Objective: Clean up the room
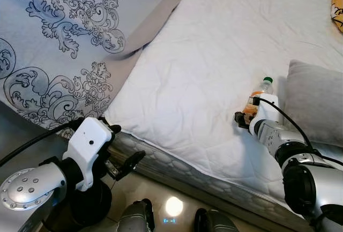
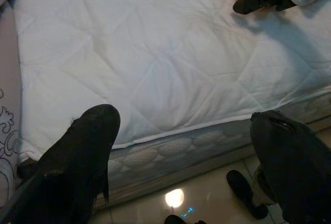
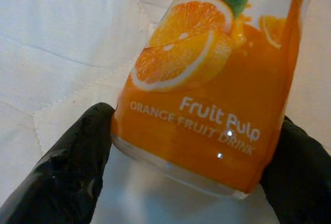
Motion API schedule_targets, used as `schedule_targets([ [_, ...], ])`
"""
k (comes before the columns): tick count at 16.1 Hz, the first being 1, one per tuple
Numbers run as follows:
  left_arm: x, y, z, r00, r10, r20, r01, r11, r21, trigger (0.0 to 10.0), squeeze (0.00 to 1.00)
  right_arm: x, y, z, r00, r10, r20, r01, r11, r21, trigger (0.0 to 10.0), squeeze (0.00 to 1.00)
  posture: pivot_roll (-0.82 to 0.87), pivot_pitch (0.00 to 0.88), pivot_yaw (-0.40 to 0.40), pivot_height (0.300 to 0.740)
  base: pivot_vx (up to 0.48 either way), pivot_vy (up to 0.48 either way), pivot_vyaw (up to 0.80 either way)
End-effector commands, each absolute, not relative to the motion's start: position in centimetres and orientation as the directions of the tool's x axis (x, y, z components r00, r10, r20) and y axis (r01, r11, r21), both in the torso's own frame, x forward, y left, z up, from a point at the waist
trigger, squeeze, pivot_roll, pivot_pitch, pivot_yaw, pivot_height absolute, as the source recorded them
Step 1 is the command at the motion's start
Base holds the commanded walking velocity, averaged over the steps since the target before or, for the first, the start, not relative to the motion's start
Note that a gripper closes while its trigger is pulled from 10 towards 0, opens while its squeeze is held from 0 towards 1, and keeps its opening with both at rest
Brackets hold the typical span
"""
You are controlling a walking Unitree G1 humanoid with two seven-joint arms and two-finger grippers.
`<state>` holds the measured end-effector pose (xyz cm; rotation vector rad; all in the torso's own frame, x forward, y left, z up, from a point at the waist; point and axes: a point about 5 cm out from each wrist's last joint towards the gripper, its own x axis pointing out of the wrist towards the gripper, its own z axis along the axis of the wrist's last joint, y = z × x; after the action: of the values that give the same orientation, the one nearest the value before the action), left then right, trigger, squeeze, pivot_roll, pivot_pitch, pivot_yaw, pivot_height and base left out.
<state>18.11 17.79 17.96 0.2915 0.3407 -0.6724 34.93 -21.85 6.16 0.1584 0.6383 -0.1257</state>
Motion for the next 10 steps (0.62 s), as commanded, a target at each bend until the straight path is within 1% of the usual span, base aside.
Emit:
schedule_targets([
  [1, 17.78, 18.02, 18.15, 0.735, -0.544, -0.404, 0.643, 0.749, 0.159, 10.0, 0.0, 34.41, -21.98, 5.48, 0.783, -0.068, -0.618, 0.183, 0.975, 0.126, 1.9, 0.0, 0.21, 0.22, -0.002, 0.74, 0.0, 0.0, 0.0],
  [3, 17.8, 18.04, 18.17, 0.738, -0.542, -0.401, 0.639, 0.752, 0.161, 10.0, 0.0, 34.46, -22.23, 5.61, 0.792, -0.078, -0.606, 0.198, 0.971, 0.134, 1.0, 0.0, 0.21, 0.218, -0.003, 0.74, 0.0, 0.0, 0.0],
  [4, 17.81, 18.02, 18.18, 0.739, -0.542, -0.401, 0.639, 0.752, 0.161, 10.0, 0.0, 34.47, -22.3, 5.64, 0.793, -0.081, -0.603, 0.201, 0.97, 0.133, 0.8, 0.0, 0.21, 0.217, -0.003, 0.74, 0.0, 0.0, 0.0],
  [6, 17.87, 17.89, 18.2, 0.741, -0.544, -0.393, 0.638, 0.753, 0.161, 10.0, 0.0, 34.5, -22.56, 5.76, 0.802, -0.089, -0.591, 0.202, 0.971, 0.127, 0.0, 0.0, 0.21, 0.212, -0.004, 0.74, 0.0, 0.0, 0.0],
  [10, 18.01, 17.71, 18.18, 0.744, -0.55, -0.379, 0.639, 0.752, 0.161, 10.0, 0.0, 34.49, -22.63, 5.77, 0.811, -0.093, -0.578, 0.195, 0.974, 0.118, 0.0, 0.0, 0.2, 0.197, -0.005, 0.74, 0.0, 0.0, 0.0],
])
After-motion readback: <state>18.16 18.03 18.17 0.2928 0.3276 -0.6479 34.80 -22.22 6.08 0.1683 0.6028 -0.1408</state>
